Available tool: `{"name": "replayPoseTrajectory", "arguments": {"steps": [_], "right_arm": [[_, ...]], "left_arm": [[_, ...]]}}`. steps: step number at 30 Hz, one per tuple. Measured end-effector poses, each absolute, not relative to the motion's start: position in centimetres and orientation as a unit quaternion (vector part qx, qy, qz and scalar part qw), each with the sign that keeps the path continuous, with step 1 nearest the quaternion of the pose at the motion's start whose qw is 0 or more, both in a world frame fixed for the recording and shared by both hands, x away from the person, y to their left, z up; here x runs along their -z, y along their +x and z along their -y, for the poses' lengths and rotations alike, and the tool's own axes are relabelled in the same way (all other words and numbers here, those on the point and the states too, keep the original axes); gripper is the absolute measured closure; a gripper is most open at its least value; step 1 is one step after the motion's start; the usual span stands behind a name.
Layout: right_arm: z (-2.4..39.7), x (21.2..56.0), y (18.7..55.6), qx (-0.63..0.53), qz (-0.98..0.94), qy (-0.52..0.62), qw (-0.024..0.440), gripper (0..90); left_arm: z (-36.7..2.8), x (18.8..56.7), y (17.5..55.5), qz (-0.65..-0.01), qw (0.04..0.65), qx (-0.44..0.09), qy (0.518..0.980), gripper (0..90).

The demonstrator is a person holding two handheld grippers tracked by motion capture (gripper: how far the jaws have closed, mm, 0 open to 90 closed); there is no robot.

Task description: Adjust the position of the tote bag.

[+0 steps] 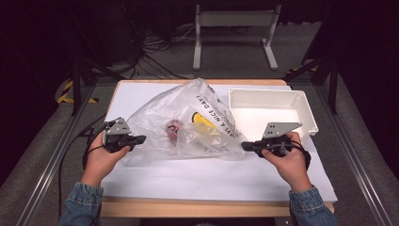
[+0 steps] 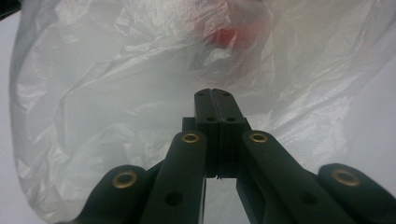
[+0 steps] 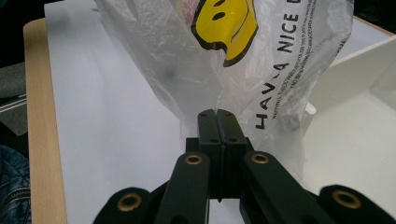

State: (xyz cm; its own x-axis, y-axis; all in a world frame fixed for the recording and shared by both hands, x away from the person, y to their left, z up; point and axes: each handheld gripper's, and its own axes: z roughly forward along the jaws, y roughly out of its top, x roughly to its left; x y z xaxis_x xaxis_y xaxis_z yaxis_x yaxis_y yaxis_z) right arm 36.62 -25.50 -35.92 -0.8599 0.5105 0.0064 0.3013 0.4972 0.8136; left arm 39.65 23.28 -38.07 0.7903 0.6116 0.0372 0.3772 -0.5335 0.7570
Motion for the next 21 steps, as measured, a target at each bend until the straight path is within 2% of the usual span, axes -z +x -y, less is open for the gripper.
{"name": "replayPoseTrajectory", "arguments": {"steps": [3,6,9,12,15,21], "right_arm": [[25.5,35.9,36.7,-0.443,-0.857,0.236,0.118,90.0],[25.5,35.8,36.8,-0.444,-0.856,0.236,0.119,90.0],[25.5,35.7,36.8,-0.445,-0.856,0.234,0.119,90.0],[25.5,35.7,36.9,-0.447,-0.855,0.234,0.118,90.0],[25.5,35.6,37.0,-0.447,-0.855,0.233,0.119,90.0],[25.4,35.6,37.1,-0.449,-0.855,0.232,0.119,90.0]], "left_arm": [[-24.1,37.8,39.4,-0.302,0.389,-0.152,0.857,88.1],[-24.9,37.7,39.2,-0.332,0.383,-0.145,0.85,51.1],[-25.2,37.8,39.1,-0.345,0.361,-0.136,0.855,33.2],[-25.0,38.2,39.1,-0.341,0.341,-0.146,0.864,21.1],[-24.6,38.8,39.2,-0.337,0.327,-0.146,0.871,15.7],[-24.0,40.4,39.9,-0.342,0.297,-0.148,0.879,11.9]]}}
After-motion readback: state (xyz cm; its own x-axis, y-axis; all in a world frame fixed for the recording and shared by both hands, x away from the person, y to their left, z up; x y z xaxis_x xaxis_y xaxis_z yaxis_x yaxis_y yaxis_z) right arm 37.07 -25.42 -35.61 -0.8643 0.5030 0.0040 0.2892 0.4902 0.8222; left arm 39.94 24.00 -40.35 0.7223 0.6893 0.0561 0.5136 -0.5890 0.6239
